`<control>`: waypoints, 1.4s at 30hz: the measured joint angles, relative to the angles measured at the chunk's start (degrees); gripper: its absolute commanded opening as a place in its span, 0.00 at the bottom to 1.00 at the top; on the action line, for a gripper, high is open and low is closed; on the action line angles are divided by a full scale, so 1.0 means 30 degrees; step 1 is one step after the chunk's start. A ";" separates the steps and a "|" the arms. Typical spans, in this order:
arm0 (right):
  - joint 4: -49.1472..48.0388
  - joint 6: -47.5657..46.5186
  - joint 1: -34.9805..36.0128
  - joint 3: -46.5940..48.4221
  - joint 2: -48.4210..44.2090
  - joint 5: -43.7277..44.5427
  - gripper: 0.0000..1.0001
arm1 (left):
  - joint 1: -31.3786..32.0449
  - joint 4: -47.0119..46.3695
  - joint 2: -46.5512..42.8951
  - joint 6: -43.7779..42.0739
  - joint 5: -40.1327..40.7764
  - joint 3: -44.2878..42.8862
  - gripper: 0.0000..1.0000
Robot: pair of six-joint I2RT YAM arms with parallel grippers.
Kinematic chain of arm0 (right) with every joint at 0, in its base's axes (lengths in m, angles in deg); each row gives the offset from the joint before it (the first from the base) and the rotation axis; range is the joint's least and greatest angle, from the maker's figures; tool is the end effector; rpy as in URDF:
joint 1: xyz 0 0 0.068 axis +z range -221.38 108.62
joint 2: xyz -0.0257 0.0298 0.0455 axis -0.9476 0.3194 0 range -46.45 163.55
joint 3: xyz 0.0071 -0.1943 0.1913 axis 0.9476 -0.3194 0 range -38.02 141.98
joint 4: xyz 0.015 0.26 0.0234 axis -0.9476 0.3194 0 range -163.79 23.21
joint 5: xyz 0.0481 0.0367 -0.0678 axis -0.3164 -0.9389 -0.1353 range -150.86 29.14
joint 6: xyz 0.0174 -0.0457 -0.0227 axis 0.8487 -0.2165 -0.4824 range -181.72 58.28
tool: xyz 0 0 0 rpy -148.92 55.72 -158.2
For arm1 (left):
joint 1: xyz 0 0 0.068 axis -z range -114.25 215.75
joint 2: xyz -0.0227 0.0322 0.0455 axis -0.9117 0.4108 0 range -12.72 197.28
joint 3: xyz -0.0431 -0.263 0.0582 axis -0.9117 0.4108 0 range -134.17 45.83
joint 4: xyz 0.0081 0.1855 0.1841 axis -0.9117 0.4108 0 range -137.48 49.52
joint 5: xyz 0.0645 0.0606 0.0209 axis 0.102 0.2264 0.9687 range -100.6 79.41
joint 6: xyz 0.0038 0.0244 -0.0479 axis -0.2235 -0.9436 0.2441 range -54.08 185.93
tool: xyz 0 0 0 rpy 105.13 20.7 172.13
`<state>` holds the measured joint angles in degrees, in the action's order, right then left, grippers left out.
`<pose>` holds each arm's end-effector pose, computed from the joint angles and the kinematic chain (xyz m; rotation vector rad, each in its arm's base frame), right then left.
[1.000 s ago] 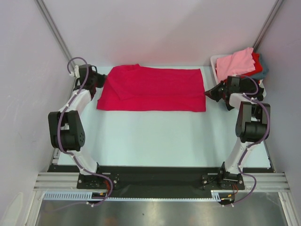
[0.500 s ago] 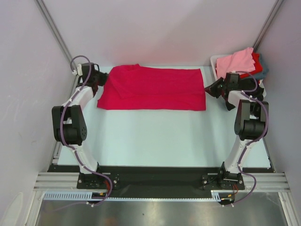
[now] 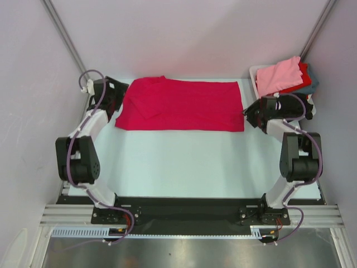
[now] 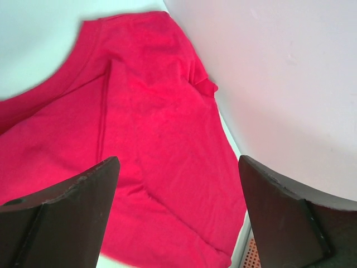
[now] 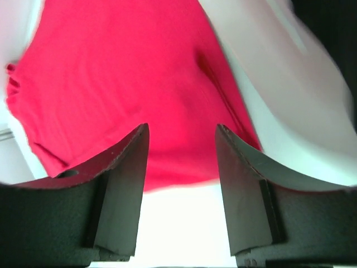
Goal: Fold and stack the t-shirts
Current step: Fold the tshirt
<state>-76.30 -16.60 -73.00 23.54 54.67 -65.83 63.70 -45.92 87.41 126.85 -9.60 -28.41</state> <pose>0.3853 -0.0078 0.1968 0.8530 2.0967 0.5087 0.4101 0.0154 0.2699 -1.1103 1.7917 -0.6133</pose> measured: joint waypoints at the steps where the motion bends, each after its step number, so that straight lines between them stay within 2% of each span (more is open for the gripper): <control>1: -0.0131 0.0182 0.0211 -0.0831 -0.0583 0.0488 0.53 | 0.0007 0.0022 -0.0736 0.0015 0.0211 0.0670 0.93; 8: -0.1370 0.2688 0.2900 -0.5413 -0.3599 0.3381 0.51 | 0.0015 -0.0539 -0.6025 0.1078 0.1719 0.6382 0.87; 12: -0.2302 0.4386 0.2871 -0.7184 -0.3825 0.3526 0.49 | 0.0015 -0.1311 -0.7402 0.2149 0.2441 0.9413 0.85; 16: -0.2878 0.5464 0.2747 -0.7308 -0.3140 0.3563 0.49 | 0.0015 -0.1821 -0.7446 0.2885 0.2623 1.1395 0.85; 26: -0.4619 0.6674 0.2674 -0.7155 -0.1574 0.4313 0.41 | 0.0015 -0.3585 -0.6135 0.3402 0.2616 1.1985 0.81; 30: -0.4743 0.6652 0.2470 -0.6747 -0.1027 0.4590 0.28 | 0.0000 -0.3745 -0.5741 0.3548 0.2732 1.2313 0.78; 32: -0.4714 0.6535 0.2317 -0.6528 -0.0787 0.4707 0.24 | -0.0051 -0.3832 -0.5537 0.3555 0.2820 1.2342 0.78; 33: -0.4714 0.6499 0.2251 -0.6484 -0.0699 0.4750 0.09 | -0.0080 -0.3949 -0.5377 0.3555 0.2856 1.2342 0.78; 34: -0.4707 0.6302 0.2200 -0.6470 -0.0663 0.4809 0.01 | -0.0109 -0.4044 -0.5253 0.3555 0.2892 1.2342 0.78; 42: -0.4452 0.5370 0.1916 -0.5923 -0.0386 0.4481 0.00 | -0.0539 -0.4940 -0.3818 0.3555 0.2849 1.2342 0.72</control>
<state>-89.65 -0.49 -67.26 5.77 53.51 -52.39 62.09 -60.74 75.96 137.52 -1.05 8.62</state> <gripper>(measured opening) 0.015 0.741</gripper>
